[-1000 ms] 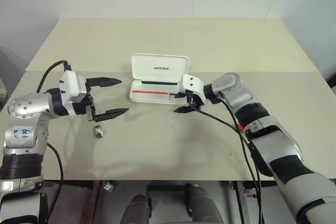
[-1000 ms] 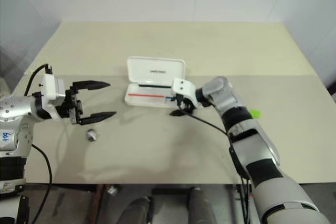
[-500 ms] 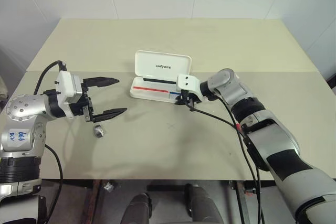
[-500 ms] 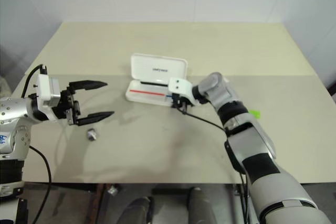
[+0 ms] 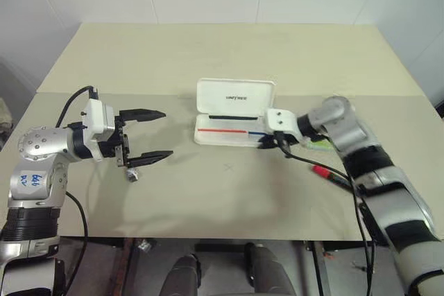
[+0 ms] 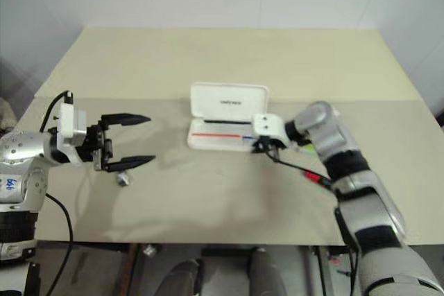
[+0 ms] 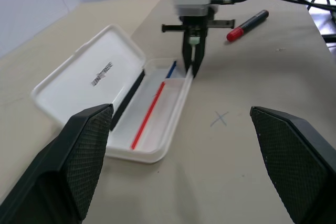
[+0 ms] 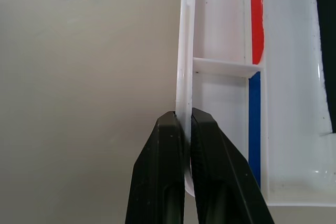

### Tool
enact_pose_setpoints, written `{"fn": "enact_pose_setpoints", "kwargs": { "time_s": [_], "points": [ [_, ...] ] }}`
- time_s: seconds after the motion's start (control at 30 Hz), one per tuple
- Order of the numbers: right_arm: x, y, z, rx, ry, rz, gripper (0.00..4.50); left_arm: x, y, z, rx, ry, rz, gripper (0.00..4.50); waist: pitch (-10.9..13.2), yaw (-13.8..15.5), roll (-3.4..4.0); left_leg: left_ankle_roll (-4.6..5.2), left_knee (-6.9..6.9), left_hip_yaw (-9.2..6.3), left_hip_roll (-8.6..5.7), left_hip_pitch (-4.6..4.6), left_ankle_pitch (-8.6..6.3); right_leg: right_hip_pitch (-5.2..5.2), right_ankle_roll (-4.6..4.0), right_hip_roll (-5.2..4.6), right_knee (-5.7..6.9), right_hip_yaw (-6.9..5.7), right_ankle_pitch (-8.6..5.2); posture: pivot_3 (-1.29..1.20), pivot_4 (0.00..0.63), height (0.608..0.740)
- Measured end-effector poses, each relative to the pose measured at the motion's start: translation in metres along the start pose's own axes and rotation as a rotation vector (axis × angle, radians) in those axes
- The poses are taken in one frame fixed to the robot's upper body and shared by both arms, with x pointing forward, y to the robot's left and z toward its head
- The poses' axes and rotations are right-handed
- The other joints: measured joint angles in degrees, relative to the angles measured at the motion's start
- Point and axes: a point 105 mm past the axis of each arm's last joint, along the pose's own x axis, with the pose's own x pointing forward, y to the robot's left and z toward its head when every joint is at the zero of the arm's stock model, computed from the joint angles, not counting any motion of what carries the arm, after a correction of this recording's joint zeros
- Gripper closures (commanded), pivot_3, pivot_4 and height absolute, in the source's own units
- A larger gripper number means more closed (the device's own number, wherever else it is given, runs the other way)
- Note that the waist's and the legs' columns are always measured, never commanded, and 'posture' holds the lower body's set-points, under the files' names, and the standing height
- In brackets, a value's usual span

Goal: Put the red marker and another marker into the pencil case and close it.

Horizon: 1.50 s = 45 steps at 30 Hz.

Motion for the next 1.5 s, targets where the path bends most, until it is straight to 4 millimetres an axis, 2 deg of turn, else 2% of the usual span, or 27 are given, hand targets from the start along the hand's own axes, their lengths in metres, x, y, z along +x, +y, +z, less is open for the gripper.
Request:
{"fn": "enact_pose_setpoints", "kwargs": {
  "time_s": [0.2, 0.33, 0.7, 0.73, 0.8, 1.1, 1.33, 1.5],
  "points": [
    [-0.007, 0.038, 0.001, 0.068, -0.005, 0.019, 4.46, 0.005, -0.004, -0.002, -0.012, -0.007, -0.033, 0.0, 0.0, 0.61, 0.0, 0.01, 0.12, 0.02, 0.0, 0.15, 0.01, 0.12, -0.03, 0.01, 0.0, 0.02, -0.01, 0.0, 0.15, 0.74],
    [-0.008, 0.054, 0.003, 0.098, 0.003, 0.022, 4.46, 0.007, -0.006, -0.003, -0.017, -0.012, -0.048, 0.0, 0.0, 1.0, -0.01, 0.02, 0.21, 0.02, -0.01, 0.17, 0.02, 0.19, -0.04, 0.0, 0.0, 0.02, 0.0, 0.0, 0.15, 0.74],
    [-0.008, 0.062, 0.006, 0.097, 0.005, 0.011, 4.46, 0.013, -0.004, 0.001, -0.012, -0.033, -0.062, 0.0, 0.0, 1.05, -0.02, 0.02, 0.19, 0.01, 0.0, 0.15, 0.02, 0.19, -0.04, 0.0, -0.05, 0.0, 0.0, 0.0, 0.15, 0.74],
    [-0.008, 0.063, 0.005, 0.089, 0.008, 0.015, 3.86, 0.013, -0.004, 0.001, -0.012, -0.035, -0.062, 0.0, 0.0, 1.05, -0.02, 0.02, 0.19, 0.02, 0.0, 0.15, 0.02, 0.19, -0.04, -0.01, -0.05, 0.0, 0.0, 0.0, 0.15, 0.74],
    [-0.005, 0.068, 0.001, 0.09, 0.011, 0.036, 3.33, 0.013, -0.004, 0.001, -0.011, -0.036, -0.062, 0.0, 0.0, 1.06, -0.03, 0.02, 0.19, 0.01, 0.0, 0.15, 0.02, 0.19, -0.04, 0.0, -0.05, -0.02, 0.0, 0.0, 0.15, 0.74],
    [-0.003, 0.07, -0.001, 0.073, -0.026, 0.074, 0.11, 0.015, -0.004, 0.0, -0.023, -0.042, -0.058, 0.0, 0.0, 1.01, -0.04, 0.04, 0.26, 0.02, 0.01, 0.17, 0.04, 0.23, -0.06, 0.0, -0.03, -0.01, 0.03, 0.0, 0.15, 0.74],
    [-0.003, 0.075, 0.01, 0.058, -0.103, 0.115, 0.03, 0.015, -0.004, 0.0, -0.025, -0.041, -0.058, 0.0, 0.0, 1.02, -0.04, 0.03, 0.25, 0.01, 0.01, 0.15, 0.04, 0.22, -0.06, -0.01, -0.04, -0.01, 0.03, 0.0, 0.15, 0.74],
    [-0.013, 0.07, 0.027, 0.037, -0.191, 0.098, 0.03, 0.015, -0.004, 0.0, -0.03, -0.04, -0.058, 0.0, 0.01, 1.0, -0.05, 0.04, 0.25, 0.01, 0.01, 0.16, 0.04, 0.22, -0.06, 0.0, -0.04, -0.01, 0.04, 0.0, 0.15, 0.74]
  ]
}}
